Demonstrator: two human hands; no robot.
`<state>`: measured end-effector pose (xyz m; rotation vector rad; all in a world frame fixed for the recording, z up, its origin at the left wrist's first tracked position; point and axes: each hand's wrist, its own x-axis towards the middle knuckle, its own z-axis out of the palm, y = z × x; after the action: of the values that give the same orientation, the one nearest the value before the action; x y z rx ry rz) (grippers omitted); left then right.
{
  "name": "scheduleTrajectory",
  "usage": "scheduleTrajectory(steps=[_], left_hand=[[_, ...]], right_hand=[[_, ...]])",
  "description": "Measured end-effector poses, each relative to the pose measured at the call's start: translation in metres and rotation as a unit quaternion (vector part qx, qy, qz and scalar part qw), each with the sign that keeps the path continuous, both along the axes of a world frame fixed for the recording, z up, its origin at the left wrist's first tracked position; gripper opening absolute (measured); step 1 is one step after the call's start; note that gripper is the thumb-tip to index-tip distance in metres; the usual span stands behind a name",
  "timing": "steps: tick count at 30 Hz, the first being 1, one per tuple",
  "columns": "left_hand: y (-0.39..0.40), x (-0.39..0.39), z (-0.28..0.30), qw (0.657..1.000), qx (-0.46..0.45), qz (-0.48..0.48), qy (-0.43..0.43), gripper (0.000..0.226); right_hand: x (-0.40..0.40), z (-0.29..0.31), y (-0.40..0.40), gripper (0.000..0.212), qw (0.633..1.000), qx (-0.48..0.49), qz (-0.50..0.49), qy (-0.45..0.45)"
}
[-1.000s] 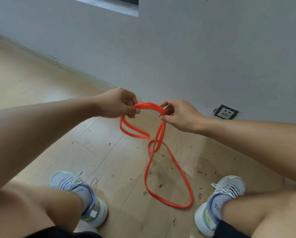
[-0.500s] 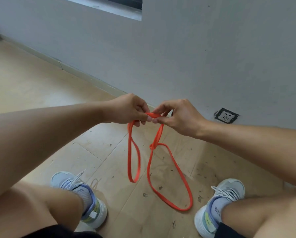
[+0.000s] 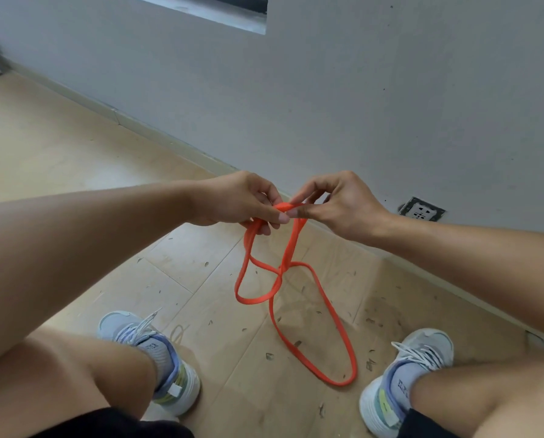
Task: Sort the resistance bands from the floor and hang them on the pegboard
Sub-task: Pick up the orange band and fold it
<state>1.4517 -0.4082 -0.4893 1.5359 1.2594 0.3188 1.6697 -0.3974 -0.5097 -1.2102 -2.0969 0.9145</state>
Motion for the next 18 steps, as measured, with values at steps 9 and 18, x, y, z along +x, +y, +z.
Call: scheduleTrajectory(steps=[9, 18], left_hand=[[-0.005, 0.002, 0.001, 0.998, -0.046, -0.035, -0.001, 0.031], [-0.008, 0.003, 0.002, 0.998, -0.034, -0.043, 0.009, 0.024]], right_hand=[[-0.002, 0.012, -0.006, 0.012, 0.994, 0.062, 0.049, -0.073], [-0.006, 0.013, -0.009, 0.039, 0.992, 0.002, 0.052, -0.112]])
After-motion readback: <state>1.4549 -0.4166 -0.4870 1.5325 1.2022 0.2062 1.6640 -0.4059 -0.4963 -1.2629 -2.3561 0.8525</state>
